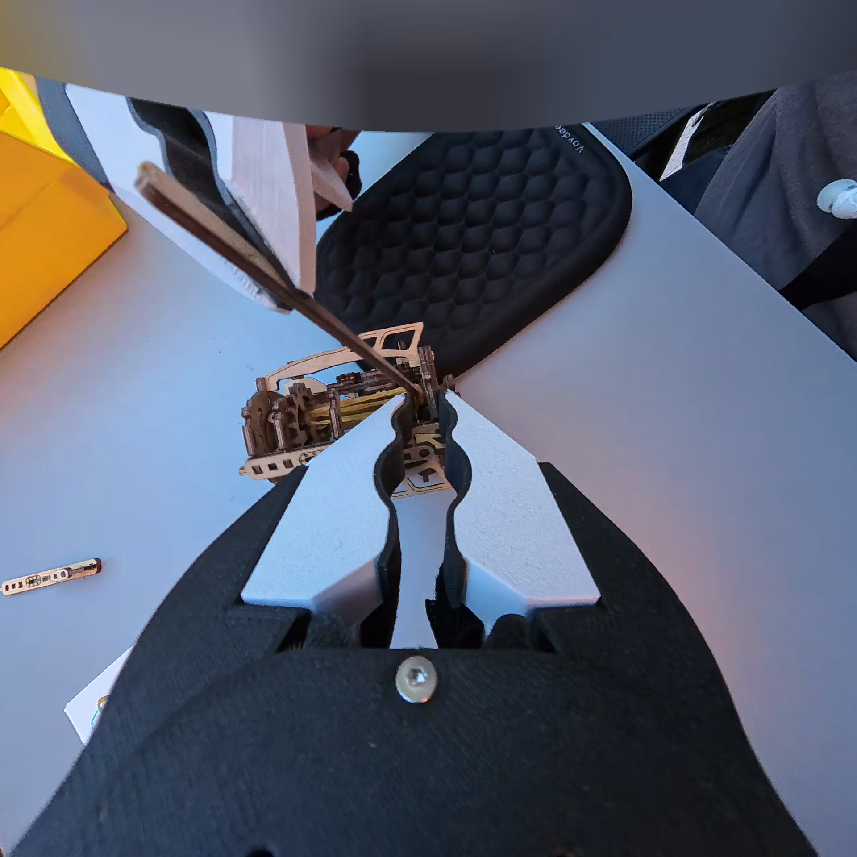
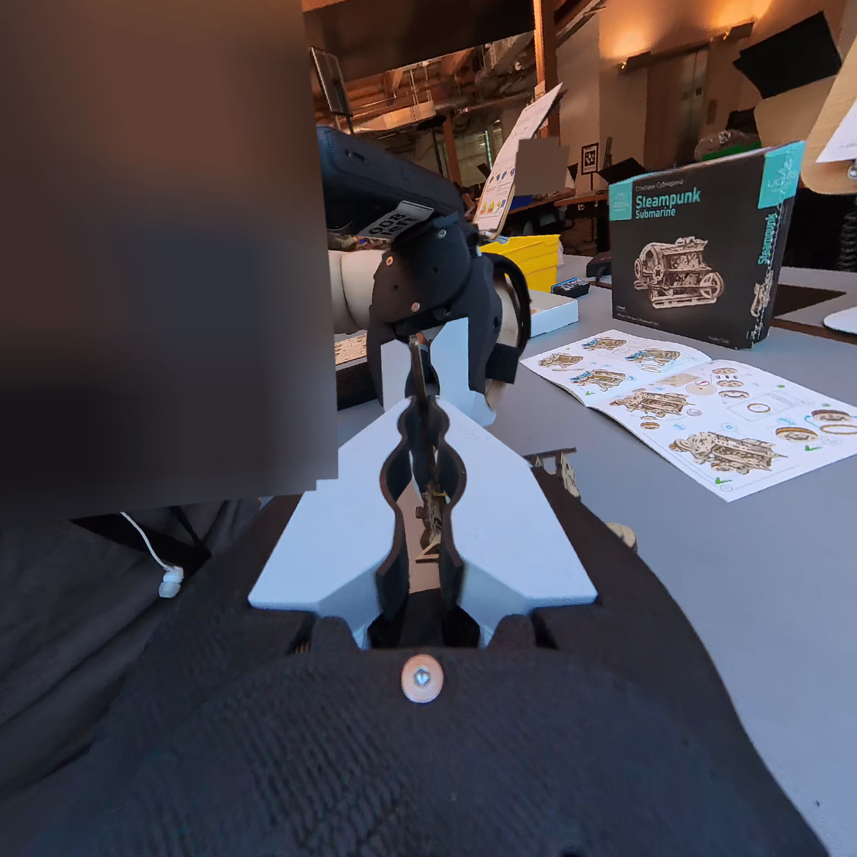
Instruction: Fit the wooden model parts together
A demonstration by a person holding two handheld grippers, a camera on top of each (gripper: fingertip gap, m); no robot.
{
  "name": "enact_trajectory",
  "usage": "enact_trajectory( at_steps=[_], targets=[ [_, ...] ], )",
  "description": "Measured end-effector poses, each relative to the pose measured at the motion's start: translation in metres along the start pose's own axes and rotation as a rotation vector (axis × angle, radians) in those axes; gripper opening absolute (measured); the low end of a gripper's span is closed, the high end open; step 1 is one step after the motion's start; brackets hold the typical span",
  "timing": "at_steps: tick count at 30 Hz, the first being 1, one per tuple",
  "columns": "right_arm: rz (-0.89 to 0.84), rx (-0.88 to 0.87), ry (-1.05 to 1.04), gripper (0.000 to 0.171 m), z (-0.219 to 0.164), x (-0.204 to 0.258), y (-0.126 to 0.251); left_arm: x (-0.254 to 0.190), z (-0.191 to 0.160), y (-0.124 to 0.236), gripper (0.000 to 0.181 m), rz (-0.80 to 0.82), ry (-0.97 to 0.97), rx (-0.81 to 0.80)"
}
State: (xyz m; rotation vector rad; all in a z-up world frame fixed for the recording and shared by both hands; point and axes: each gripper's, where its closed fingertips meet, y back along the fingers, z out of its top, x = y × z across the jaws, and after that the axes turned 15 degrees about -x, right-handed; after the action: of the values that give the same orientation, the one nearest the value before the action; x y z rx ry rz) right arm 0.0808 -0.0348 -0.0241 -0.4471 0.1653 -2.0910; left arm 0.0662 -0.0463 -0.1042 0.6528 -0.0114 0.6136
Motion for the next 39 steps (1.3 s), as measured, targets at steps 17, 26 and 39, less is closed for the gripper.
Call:
enact_trajectory(
  at_steps=[17,26,39],
  targets=[
    [-0.003,0.01,-0.129,0.002,-0.007,0.01,0.012,-0.001,0.0,0.0,0.008,0.03,-0.018,-0.017],
    [0.08,0.022,0.145,0.002,-0.013,0.025,0.009,-0.003,0.0,0.0,0.008,0.031,-0.028,-0.007],
    [0.086,0.0,0.188,0.001,-0.01,0.024,0.0,-0.001,0.001,-0.001,0.008,0.018,-0.003,0.046]
  ],
)
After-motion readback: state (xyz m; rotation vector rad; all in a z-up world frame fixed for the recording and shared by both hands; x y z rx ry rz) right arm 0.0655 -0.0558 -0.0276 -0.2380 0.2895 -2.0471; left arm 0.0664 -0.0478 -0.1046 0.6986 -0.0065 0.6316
